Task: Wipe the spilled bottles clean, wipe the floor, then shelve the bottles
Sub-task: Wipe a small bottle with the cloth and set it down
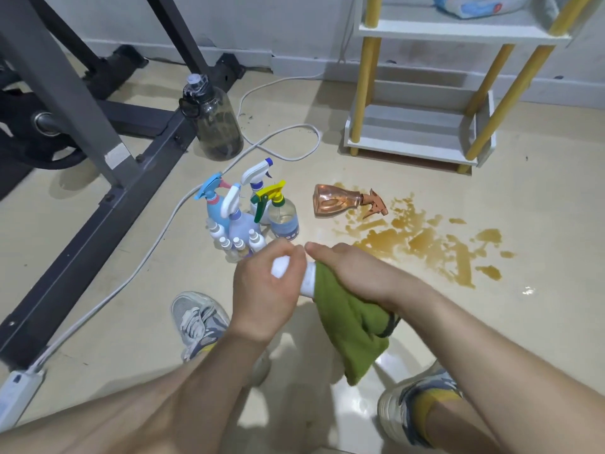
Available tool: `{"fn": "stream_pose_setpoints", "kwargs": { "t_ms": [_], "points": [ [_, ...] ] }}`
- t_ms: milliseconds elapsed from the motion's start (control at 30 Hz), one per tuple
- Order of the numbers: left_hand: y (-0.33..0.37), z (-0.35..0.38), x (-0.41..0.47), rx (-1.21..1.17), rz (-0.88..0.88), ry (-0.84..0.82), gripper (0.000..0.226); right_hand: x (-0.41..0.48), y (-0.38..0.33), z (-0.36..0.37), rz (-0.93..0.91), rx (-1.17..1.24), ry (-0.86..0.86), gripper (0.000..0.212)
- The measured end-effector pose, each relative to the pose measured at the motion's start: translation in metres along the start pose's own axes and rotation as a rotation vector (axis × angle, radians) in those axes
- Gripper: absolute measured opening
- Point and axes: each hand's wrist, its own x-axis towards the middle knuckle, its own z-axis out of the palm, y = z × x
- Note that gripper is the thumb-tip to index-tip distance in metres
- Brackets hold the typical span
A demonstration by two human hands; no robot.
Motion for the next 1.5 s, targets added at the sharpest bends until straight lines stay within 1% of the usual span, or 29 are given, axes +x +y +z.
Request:
{"fn": "stream_pose_setpoints", "kwargs": {
  "t_ms": [67, 133, 200, 300, 433, 467, 533, 567, 600, 667, 700, 733, 767, 800, 833, 867, 967, 1000, 1033, 1067, 1133, 1167, 1233, 1267, 1333, 1367, 1433, 1467, 1500],
  "points": [
    [-0.005, 0.007, 0.002, -0.167, -0.409, -0.049, 0.025, 0.008, 0.005, 0.013, -0.190, -0.519, 0.208, 0.056],
    [-0.004, 0.006, 0.004, -0.215, -0.739, -0.177, 0.023, 0.011, 0.021, 0.024, -0.477, -0.938, 0.402, 0.052],
    [-0.004, 0.002, 0.002, -0.234, -0.907, -0.267, 0.027, 0.013, 0.038, 0.026, -0.681, -1.093, 0.556, 0.045],
    [0.004, 0.002, 0.002, -0.290, -0.941, -0.244, 0.022, 0.021, 0.045, 0.019, -0.818, -1.025, 0.711, 0.042],
    [0.023, 0.002, 0.007, -0.319, -0.817, -0.084, 0.020, 0.023, 0.036, 0.014, -0.948, -0.884, 0.905, 0.044],
    [0.026, 0.002, 0.008, -0.291, -0.756, -0.034, 0.024, 0.025, 0.036, 0.014, -0.940, -0.856, 0.926, 0.045],
    [0.035, 0.000, 0.007, -0.065, -0.567, 0.052, 0.033, 0.027, 0.038, 0.016, -0.785, -0.721, 0.938, 0.046],
    [0.038, -0.001, 0.006, 0.076, -0.464, 0.084, 0.037, 0.025, 0.035, 0.018, -0.666, -0.573, 0.875, 0.047],
    [0.040, -0.003, 0.005, 0.185, -0.359, 0.113, 0.038, 0.024, 0.032, 0.018, -0.565, -0.345, 0.757, 0.048],
    [0.042, -0.005, 0.002, 0.258, -0.059, 0.155, 0.035, 0.021, 0.023, 0.016, -0.369, 0.157, 0.417, 0.046],
    [0.040, -0.004, 0.001, 0.292, 0.134, 0.152, 0.033, 0.019, 0.021, 0.013, -0.256, 0.249, 0.285, 0.042],
    [0.035, -0.003, -0.001, 0.328, 0.305, 0.138, 0.030, 0.016, 0.019, 0.009, -0.174, 0.231, 0.207, 0.036],
    [0.030, -0.003, -0.003, 0.331, 0.403, 0.102, 0.029, 0.015, 0.020, 0.005, -0.139, 0.193, 0.179, 0.033],
    [0.028, -0.005, -0.003, 0.295, 0.386, 0.043, 0.029, 0.014, 0.022, 0.002, -0.152, 0.203, 0.183, 0.036],
    [0.028, -0.009, -0.001, 0.247, 0.282, -0.014, 0.030, 0.013, 0.022, -0.001, -0.191, 0.200, 0.221, 0.041],
    [0.030, -0.013, 0.001, 0.192, 0.119, -0.077, 0.033, 0.012, 0.023, -0.003, -0.263, 0.093, 0.320, 0.046],
    [0.037, -0.022, 0.013, -0.124, -0.586, -0.317, 0.058, 0.006, 0.022, -0.002, -0.569, -0.561, 0.750, 0.044],
    [0.036, -0.024, 0.015, -0.200, -0.740, -0.391, 0.061, 0.002, 0.021, 0.000, -0.708, -0.671, 0.828, 0.039],
    [0.036, -0.024, 0.013, -0.216, -0.791, -0.455, 0.059, -0.001, 0.021, 0.001, -0.799, -0.727, 0.863, 0.034],
    [0.037, -0.022, 0.009, -0.198, -0.775, -0.485, 0.055, 0.001, 0.025, 0.002, -0.834, -0.727, 0.872, 0.033],
    [0.036, -0.014, -0.002, -0.037, -0.568, -0.408, 0.049, 0.011, 0.033, -0.001, -0.694, -0.582, 0.779, 0.037],
    [0.035, -0.011, -0.008, 0.114, -0.378, -0.296, 0.047, 0.017, 0.037, -0.003, -0.575, -0.431, 0.688, 0.043],
    [0.031, -0.008, -0.015, 0.341, 0.096, -0.074, 0.041, 0.022, 0.041, -0.006, -0.325, 0.009, 0.427, 0.051],
    [0.029, -0.007, -0.016, 0.391, 0.305, -0.046, 0.035, 0.022, 0.042, -0.007, -0.205, 0.194, 0.308, 0.052],
    [0.023, -0.006, -0.020, 0.448, 0.609, -0.047, 0.021, 0.023, 0.048, -0.006, -0.020, 0.375, 0.180, 0.052],
    [0.018, -0.006, -0.023, 0.488, 0.683, -0.040, 0.019, 0.024, 0.051, -0.004, 0.037, 0.412, 0.163, 0.051],
    [0.013, -0.010, -0.027, 0.476, 0.657, -0.048, 0.020, 0.023, 0.053, -0.005, 0.133, 0.535, 0.233, 0.045],
    [0.012, -0.012, -0.029, 0.403, 0.550, -0.027, 0.020, 0.021, 0.053, -0.007, 0.176, 0.639, 0.317, 0.039],
    [0.015, -0.017, -0.030, 0.280, 0.364, 0.025, 0.018, 0.021, 0.054, -0.010, 0.208, 0.779, 0.415, 0.033]
  ]
}}
